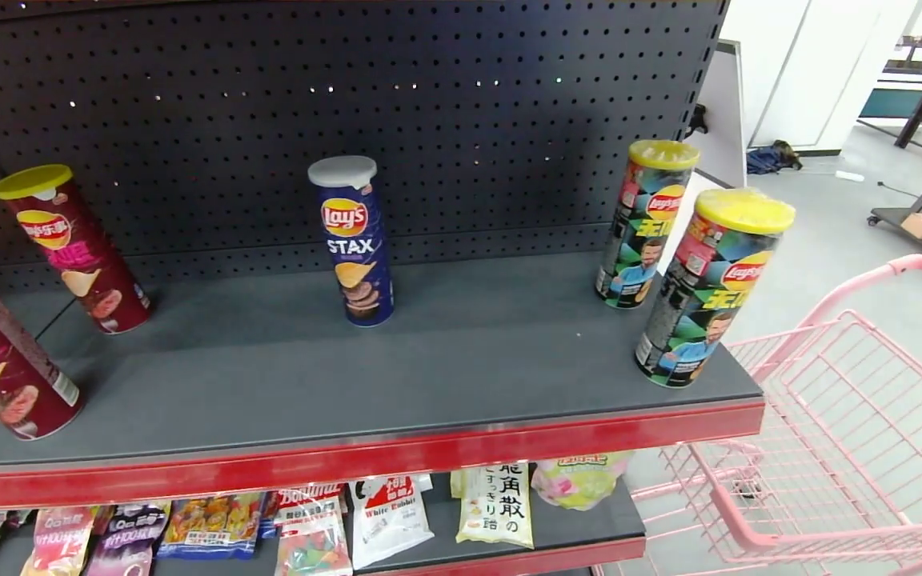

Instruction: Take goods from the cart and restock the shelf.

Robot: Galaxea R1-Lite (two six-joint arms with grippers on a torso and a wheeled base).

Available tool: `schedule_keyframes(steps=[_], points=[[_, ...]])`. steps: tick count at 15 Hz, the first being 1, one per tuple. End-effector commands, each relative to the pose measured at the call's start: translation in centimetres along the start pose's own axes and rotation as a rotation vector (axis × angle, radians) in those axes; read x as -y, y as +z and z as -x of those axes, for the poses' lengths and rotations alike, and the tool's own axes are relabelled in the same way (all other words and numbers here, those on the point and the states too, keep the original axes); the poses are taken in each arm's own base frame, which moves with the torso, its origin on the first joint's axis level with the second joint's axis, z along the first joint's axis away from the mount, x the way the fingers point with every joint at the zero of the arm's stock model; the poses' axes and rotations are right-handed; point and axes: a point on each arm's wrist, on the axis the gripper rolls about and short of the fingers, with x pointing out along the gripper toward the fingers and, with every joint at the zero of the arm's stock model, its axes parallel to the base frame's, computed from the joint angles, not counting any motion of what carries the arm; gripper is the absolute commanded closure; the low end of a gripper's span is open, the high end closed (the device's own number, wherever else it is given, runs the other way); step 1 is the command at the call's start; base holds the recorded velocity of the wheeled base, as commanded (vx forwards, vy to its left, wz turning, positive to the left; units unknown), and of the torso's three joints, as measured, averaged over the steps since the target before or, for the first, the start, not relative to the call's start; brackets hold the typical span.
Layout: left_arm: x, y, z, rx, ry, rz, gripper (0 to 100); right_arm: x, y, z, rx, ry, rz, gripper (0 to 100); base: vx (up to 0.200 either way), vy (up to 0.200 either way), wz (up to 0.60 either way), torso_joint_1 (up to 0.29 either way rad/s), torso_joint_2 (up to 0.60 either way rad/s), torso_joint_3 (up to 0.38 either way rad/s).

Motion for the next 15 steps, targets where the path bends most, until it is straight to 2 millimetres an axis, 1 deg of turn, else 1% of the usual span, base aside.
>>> schedule_keyframes(steps=[1, 9, 13, 15], points=[[0.0, 0.0, -0.01, -0.001, 0.0, 0.0, 0, -0.01, -0.09, 0.08, 0.007, -0.001, 0.001, 100, 0.0, 0.2, 0.0, 0.002, 0.0, -0.002], [0.0, 0.0, -0.01, -0.001, 0.0, -0.003, 0, -0.05, -0.36, 0.19, 0.015, -0.002, 0.001, 100, 0.0, 0.2, 0.0, 0.004, 0.0, -0.001], [0.0, 0.0, -0.01, -0.001, -0.001, -0.001, 0, -0.07, -0.39, 0.16, 0.013, 0.008, -0.001, 100, 0.0, 0.0, 0.0, 0.0, 0.0, 0.0], [0.0, 0.0, -0.01, -0.001, -0.001, 0.0, 0, -0.15, -0.37, 0.15, 0.019, 0.058, 0.002, 100, 0.0, 0.0, 0.0, 0.0, 0.0, 0.0]])
